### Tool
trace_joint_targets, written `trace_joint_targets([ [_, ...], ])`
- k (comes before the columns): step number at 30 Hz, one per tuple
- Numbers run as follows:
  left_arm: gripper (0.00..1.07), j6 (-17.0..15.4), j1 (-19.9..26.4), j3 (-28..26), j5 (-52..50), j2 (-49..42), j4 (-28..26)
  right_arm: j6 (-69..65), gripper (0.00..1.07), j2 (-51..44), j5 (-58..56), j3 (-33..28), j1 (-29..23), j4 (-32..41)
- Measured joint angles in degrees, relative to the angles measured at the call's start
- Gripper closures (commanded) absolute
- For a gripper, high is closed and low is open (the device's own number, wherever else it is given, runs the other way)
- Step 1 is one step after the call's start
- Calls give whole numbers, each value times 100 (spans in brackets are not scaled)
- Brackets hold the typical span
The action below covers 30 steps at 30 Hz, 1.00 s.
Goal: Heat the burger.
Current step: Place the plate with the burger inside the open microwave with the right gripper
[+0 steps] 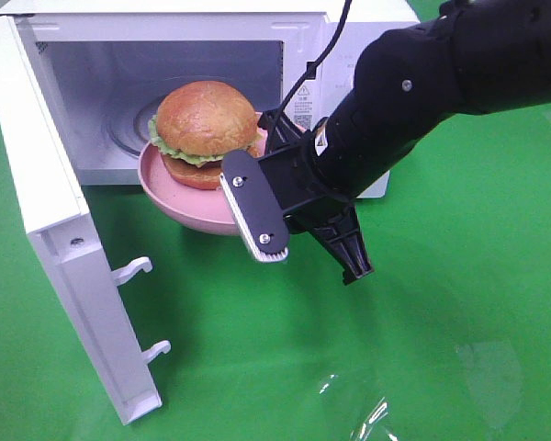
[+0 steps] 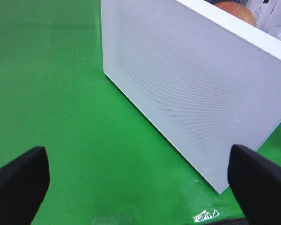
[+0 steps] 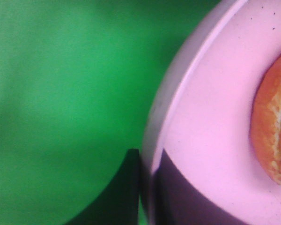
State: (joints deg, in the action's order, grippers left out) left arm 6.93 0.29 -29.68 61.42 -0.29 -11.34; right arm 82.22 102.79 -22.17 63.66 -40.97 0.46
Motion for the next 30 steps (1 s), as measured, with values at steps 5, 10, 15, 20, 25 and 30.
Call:
trace_joint_targets([
  [5, 11, 0, 0, 0, 0, 0, 0, -23, 107, 241, -29, 252, 0, 0],
  [10, 11, 0, 0, 0, 0, 0, 0, -97, 107, 521, -120, 596, 0, -6],
  [15, 11, 0, 0, 0, 0, 0, 0, -338, 107, 756, -229, 922, -23, -86],
  [20, 11, 0, 0, 0, 0, 0, 0, -567, 107, 1014, -275, 1261, -46, -229],
  [25, 11, 0, 0, 0, 0, 0, 0, -808, 107, 1272, -470, 1684, -57, -372],
  [30, 11, 0, 0, 0, 0, 0, 0, -1261, 107, 1616, -642, 2292, -57, -613],
])
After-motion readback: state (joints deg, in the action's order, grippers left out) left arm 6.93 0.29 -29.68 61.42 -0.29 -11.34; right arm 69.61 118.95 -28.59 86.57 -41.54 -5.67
